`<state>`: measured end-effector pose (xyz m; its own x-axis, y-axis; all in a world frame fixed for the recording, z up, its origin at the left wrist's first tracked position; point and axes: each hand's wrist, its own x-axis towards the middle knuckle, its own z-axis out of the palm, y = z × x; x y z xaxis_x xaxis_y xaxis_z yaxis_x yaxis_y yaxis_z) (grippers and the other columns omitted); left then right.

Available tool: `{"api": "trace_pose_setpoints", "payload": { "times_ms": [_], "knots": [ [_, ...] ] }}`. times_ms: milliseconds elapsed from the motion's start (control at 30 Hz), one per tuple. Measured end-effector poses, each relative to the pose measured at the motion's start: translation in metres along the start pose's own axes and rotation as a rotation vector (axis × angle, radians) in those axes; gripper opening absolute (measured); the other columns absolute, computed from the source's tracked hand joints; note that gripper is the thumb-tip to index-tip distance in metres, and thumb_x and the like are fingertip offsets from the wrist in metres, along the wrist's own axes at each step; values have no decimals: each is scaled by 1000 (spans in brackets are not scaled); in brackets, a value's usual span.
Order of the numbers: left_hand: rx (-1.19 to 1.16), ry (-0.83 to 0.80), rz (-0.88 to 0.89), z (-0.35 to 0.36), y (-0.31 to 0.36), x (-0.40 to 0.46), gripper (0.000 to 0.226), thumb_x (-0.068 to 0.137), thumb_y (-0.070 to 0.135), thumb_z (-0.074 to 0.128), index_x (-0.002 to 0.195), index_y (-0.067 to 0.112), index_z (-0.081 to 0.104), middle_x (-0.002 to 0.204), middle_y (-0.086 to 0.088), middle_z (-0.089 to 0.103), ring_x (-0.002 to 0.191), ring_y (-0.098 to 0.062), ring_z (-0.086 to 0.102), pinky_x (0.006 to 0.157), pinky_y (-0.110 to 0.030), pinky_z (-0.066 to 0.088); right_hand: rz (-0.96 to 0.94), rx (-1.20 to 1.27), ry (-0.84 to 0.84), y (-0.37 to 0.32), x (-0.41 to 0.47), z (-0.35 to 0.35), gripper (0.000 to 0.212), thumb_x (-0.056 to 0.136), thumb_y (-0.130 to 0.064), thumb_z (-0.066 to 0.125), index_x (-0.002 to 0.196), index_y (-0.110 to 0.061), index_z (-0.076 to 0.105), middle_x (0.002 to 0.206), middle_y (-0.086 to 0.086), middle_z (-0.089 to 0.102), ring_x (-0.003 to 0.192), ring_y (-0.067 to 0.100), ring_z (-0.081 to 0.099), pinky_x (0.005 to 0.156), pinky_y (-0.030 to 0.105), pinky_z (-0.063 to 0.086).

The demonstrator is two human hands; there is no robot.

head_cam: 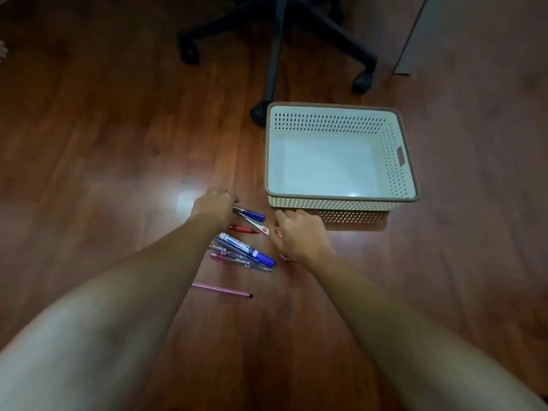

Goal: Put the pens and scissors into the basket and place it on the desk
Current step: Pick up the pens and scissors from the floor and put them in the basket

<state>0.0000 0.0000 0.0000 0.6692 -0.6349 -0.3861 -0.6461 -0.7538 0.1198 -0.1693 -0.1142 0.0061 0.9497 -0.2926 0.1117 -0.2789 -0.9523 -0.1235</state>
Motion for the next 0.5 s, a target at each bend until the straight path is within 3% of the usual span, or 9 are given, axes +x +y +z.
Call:
{"api": "trace_pose_setpoints", "payload": {
  "times_ms": [100, 167, 333, 500],
  "knots": [
    [97, 11, 7, 8, -2, 3, 39, 93, 14, 56, 128, 30, 63, 128, -4, 55, 128, -23, 43, 93, -39, 48, 53, -20, -166, -4, -13, 19, 29, 89, -35, 59, 106, -12, 61, 100, 9, 65, 95, 28, 59, 66, 38, 51],
    [146, 20, 5, 12, -3, 5, 38, 93, 12, 55, 125, 31, 64, 125, -3, 55, 126, -23, 43, 91, -37, 47, 70, -87, -282, -3, -18, 28, 34, 95, -33, 52, 121, -12, 55, 115, 9, 58, 107, 28, 50, 83, 38, 47],
    [266, 63, 38, 23, -9, 6, 30, 97, 17, 51, 126, 21, 59, 124, -5, 56, 121, -25, 46, 90, -36, 44, 128, -138, -352, -6, -25, 38, 30, 96, -19, 49, 125, -12, 50, 120, 9, 53, 107, 28, 46, 84, 37, 43],
    [307, 72, 38, 30, -19, 1, 28, 95, 17, 54, 123, 18, 58, 123, -4, 58, 118, -24, 51, 90, -36, 44, 168, -162, -412, -4, -29, 39, 29, 95, -17, 44, 122, -10, 49, 117, 10, 51, 105, 27, 48, 83, 37, 43]
  ]
}}
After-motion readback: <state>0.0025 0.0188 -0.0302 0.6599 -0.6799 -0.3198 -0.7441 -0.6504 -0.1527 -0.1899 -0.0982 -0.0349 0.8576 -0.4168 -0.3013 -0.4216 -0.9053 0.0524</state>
